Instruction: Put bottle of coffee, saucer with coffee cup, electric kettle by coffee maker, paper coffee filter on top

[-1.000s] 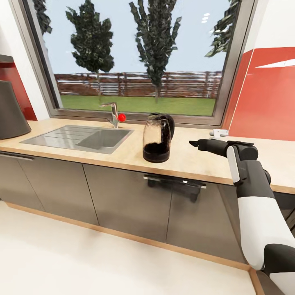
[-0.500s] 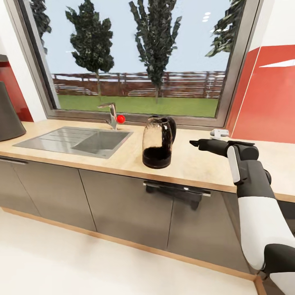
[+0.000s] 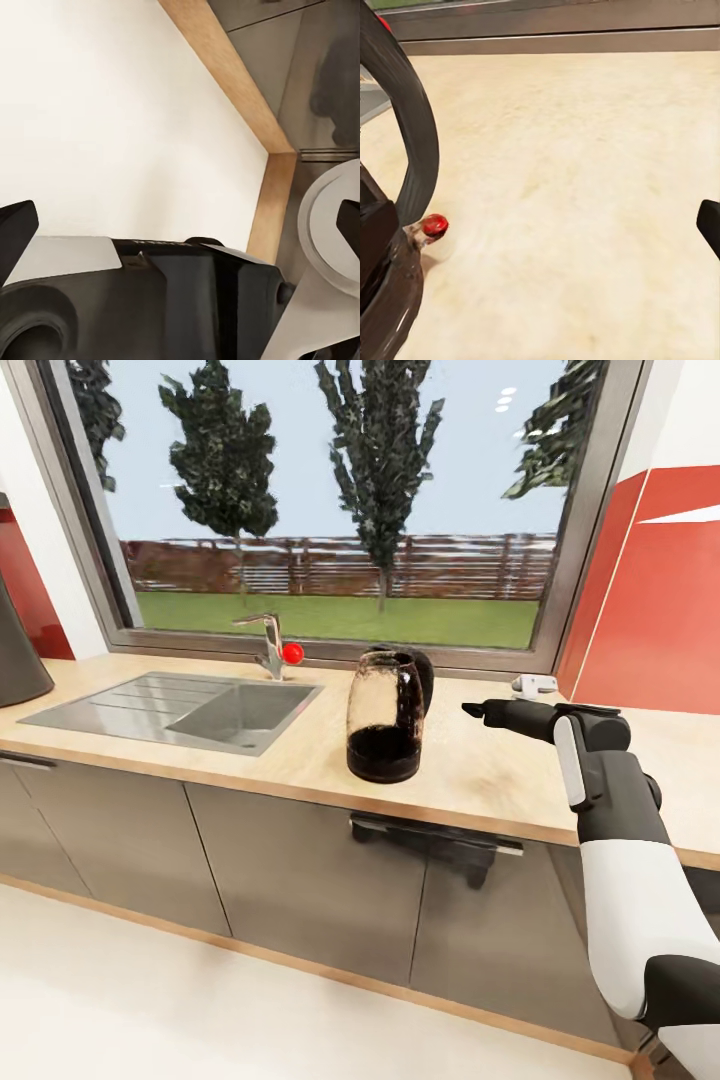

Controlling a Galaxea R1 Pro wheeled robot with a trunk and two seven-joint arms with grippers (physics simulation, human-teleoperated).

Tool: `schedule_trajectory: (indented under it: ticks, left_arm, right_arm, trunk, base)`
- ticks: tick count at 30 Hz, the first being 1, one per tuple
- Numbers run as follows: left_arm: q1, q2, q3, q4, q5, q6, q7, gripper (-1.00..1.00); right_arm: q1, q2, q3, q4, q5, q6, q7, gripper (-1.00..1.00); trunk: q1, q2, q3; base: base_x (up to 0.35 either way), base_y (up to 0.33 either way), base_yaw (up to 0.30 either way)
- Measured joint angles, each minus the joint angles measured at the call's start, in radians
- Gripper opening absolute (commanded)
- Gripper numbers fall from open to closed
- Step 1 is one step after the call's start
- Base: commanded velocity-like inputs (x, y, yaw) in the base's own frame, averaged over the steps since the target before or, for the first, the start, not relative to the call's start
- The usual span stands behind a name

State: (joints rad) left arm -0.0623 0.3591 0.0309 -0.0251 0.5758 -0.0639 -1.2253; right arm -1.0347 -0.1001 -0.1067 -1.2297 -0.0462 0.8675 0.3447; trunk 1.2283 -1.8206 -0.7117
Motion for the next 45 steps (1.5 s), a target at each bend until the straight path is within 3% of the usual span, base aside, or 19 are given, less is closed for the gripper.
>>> schedule_trajectory:
  ticks: [13, 17, 24, 45]
  left_arm:
    - [0.000, 0.000, 0.003, 0.000, 0.000, 0.000, 0.000, 1.00]
    - [0.000, -0.001, 0.004, 0.000, 0.000, -0.001, 0.000, 1.00]
    - [0.000, -0.002, 0.004, -0.001, 0.000, -0.001, 0.000, 1.00]
    - [0.000, -0.002, 0.004, -0.002, 0.000, -0.001, 0.000, 1.00]
  right_arm:
    - [0.000, 0.000, 0.006, -0.005, -0.001, 0.000, 0.028, 1.00]
    - [-0.001, 0.010, 0.042, -0.030, -0.002, -0.002, 0.060, 1.00]
    - [-0.004, 0.018, 0.066, -0.071, -0.001, -0.005, 0.073, 1.00]
    - [-0.008, 0.020, 0.068, -0.074, 0.000, -0.005, 0.073, 1.00]
  trunk:
    - [0.000, 0.000, 0.000]
    - [0.000, 0.000, 0.000]
    - [0.000, 0.000, 0.000]
    - [0.000, 0.000, 0.000]
  base:
    - [0.003, 0.000, 0.000]
    - [0.000, 0.000, 0.000]
    - [0.000, 0.000, 0.000]
    - [0.061, 0.000, 0.000]
